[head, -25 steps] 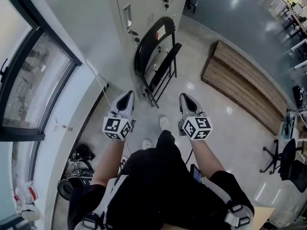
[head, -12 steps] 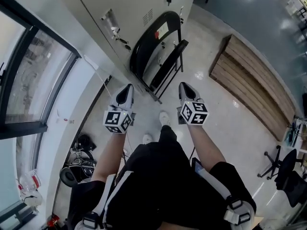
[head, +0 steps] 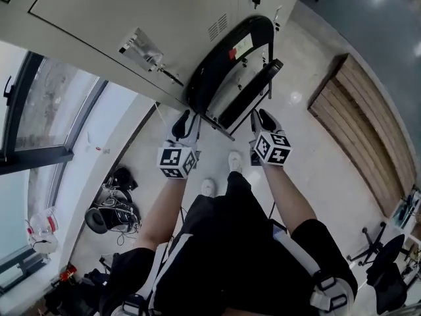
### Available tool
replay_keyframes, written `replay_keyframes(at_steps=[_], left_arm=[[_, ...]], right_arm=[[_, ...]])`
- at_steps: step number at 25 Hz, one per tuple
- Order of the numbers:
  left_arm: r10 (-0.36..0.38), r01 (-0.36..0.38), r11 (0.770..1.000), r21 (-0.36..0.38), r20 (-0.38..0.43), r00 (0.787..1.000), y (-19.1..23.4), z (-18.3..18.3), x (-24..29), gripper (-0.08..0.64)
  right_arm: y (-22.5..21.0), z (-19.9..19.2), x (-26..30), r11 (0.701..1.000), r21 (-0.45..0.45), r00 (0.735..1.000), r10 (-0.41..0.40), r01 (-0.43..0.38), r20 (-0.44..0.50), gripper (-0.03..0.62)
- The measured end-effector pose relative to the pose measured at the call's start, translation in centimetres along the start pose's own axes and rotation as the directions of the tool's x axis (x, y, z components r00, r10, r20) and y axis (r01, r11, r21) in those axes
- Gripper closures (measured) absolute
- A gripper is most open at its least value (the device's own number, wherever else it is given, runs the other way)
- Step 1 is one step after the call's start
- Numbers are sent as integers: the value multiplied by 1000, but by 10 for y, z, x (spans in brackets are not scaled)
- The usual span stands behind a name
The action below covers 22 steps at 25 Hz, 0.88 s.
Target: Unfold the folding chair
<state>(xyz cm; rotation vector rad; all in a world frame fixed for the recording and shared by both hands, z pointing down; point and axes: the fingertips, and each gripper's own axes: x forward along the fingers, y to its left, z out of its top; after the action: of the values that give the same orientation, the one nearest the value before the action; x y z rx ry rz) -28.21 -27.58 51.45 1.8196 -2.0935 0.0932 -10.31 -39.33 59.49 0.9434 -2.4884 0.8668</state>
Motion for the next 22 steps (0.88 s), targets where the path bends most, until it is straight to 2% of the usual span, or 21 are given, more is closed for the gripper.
replay_keyframes(at_steps=[3,5,9,18,22], left_arm=[[64,-66,996,-63,-29,998,16,-14,13,410],[80,-83,994,-76,-37,996,18,-21,17,402],[87,-90,994,-67,-39,995,19,-23,29,376],[110,-110,991,-82,-4,994,22,-19,39,370],[111,-110,988,-105,7,994,22,-19,38,371]], right_arm=[[-3,-5,19,1000,-2,999,18,-18,-37,492],[-7,-6,29,1000,-16,998,21,-22,-58,485],[-20,-3,49,1000,15,996,4,-3,-90,459],[-28,-10,64,998,43,991,-30,36,-129,453],[-35,-17,70,990,120,988,-61,79,-143,400]])
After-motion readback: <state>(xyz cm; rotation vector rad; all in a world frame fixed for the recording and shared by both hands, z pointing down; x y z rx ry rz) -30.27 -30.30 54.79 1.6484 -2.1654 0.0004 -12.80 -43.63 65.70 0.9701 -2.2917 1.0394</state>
